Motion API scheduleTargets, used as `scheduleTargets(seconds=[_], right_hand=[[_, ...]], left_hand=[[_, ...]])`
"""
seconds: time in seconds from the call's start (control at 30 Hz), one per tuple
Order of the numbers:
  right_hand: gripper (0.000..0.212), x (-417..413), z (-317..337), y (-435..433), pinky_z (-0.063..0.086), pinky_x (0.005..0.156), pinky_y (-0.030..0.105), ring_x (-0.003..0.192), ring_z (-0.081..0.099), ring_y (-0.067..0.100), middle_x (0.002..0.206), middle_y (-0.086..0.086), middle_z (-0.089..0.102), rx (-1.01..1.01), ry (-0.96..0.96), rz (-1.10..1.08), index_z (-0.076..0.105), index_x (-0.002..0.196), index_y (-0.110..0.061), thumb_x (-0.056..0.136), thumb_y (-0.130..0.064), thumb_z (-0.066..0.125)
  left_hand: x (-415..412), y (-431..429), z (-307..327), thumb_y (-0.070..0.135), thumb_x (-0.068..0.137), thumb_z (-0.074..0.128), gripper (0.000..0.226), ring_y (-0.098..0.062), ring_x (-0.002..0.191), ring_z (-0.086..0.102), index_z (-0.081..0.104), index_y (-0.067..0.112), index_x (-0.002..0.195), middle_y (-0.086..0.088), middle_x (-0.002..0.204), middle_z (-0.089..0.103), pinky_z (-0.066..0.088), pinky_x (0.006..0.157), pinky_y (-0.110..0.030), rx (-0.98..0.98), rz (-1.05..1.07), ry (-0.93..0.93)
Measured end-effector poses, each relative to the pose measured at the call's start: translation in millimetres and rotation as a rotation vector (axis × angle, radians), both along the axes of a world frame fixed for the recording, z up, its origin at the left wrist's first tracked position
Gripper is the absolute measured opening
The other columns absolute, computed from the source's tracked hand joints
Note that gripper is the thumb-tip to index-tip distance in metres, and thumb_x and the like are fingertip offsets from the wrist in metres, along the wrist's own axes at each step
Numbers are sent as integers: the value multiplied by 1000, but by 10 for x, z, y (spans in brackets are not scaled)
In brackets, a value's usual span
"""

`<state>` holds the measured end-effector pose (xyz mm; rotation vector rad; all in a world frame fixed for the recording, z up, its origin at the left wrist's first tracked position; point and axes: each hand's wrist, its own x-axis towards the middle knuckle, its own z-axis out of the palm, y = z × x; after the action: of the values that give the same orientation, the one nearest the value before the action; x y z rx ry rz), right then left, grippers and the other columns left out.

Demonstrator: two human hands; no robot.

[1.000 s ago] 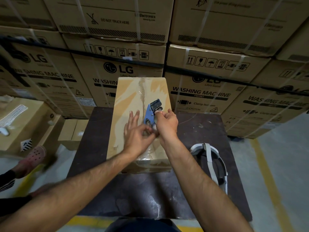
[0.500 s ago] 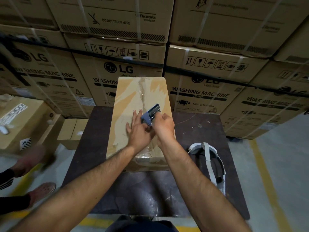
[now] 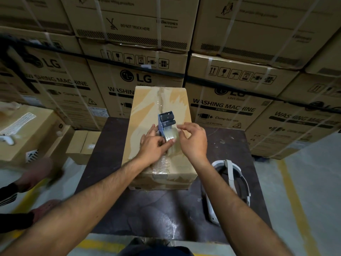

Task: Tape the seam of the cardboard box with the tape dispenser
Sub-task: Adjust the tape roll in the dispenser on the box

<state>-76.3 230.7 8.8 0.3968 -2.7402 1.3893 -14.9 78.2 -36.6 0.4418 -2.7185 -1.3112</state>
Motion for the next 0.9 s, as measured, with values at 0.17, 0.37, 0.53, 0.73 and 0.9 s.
scheduleTargets(seconds=[0.17, 0.37, 0.53, 0.73, 0.9], right_hand=[[29, -178, -34, 5, 47, 91, 42, 114, 60, 25, 111, -3, 71, 247, 467, 242, 82, 114, -28, 86, -28, 80], [22, -616, 219, -36, 46, 91, 45, 121, 59, 30, 116, 1, 68, 481, 714, 574, 84, 110, -31, 89, -34, 80], [17, -851, 446, -80, 46, 93, 46, 125, 59, 33, 120, 4, 69, 593, 797, 809, 85, 103, -31, 87, -38, 81], [13, -977, 742, -205, 47, 101, 50, 135, 55, 32, 125, 2, 67, 728, 775, 967, 84, 92, -31, 83, -40, 84], [13, -1057, 733, -195, 48, 102, 49, 138, 53, 28, 127, -1, 68, 710, 689, 948, 85, 93, -32, 82, -39, 83]], left_hand=[[2, -16, -42, 64, 84, 61, 47, -28, 143, 40, 68, 23, 63, 5, 159, 41, 30, 116, -61, -11, -32, 40], [-18, -7, 32, 68, 89, 64, 53, -23, 149, 30, 72, 19, 68, 3, 163, 36, 23, 122, -55, -51, -43, -10], [-28, -20, 24, 82, 80, 57, 63, -16, 130, 46, 67, 22, 62, 10, 148, 47, 30, 115, -54, -71, -57, 39], [-84, -66, -6, 80, 75, 66, 58, -20, 127, 53, 61, 26, 56, 14, 152, 46, 38, 111, -55, -19, -74, 48], [-133, -96, 28, 77, 74, 66, 59, -15, 128, 55, 63, 20, 58, 15, 157, 42, 43, 109, -49, 24, -98, 25]])
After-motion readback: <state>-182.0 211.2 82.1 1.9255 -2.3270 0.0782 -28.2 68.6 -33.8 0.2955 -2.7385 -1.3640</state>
